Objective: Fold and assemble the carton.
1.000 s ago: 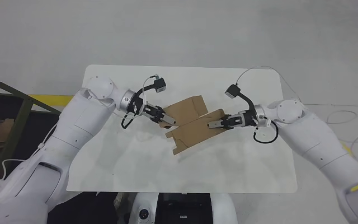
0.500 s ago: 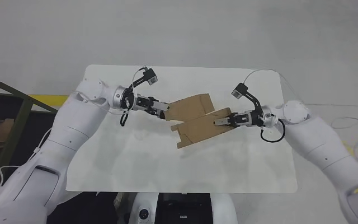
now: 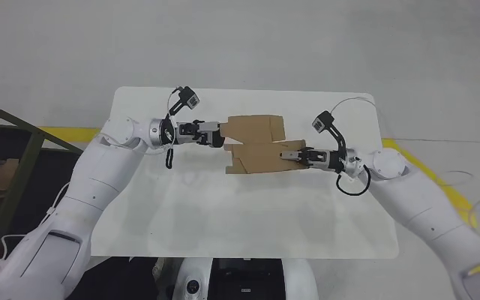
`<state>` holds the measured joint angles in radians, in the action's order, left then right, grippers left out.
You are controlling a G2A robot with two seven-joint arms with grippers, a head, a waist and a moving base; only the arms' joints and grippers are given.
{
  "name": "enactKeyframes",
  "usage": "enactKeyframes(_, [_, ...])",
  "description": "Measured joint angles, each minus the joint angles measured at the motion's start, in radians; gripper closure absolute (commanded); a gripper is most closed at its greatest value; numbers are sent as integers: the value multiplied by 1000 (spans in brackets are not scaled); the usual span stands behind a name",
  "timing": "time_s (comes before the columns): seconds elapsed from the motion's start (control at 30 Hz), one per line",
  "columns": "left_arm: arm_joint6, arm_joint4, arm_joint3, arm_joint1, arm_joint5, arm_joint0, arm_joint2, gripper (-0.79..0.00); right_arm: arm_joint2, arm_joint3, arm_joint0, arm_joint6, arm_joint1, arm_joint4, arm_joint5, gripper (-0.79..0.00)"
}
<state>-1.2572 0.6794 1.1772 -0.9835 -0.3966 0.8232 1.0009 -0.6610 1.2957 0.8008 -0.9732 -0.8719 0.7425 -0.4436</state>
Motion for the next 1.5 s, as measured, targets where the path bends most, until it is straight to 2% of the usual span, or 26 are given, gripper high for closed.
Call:
enactKeyframes(0.13, [60,-58,37,8,3,23,29,-785,-55,99,51,82,28,-105,84,0])
enactKeyframes(0.33, [88,-104,73,10,32,39,40,-785,-134,246,137,188,65,-269,203,0])
enactKeyframes(0.6, [98,-116,27,-11,43,20,-5,-785,-211,342,224,198,87,-310,251,0])
enactKeyframes(0.97, [-22,15,-19,-39,37,-22,-26,-785,-244,359,258,189,81,-343,273,0])
enactKeyframes(1.2, [-68,46,4,-41,38,-19,-6,-785,-253,347,262,199,71,-362,286,0])
enactKeyframes(1.5, [-51,26,34,-48,48,-17,-4,-785,-248,360,262,198,54,-387,281,0])
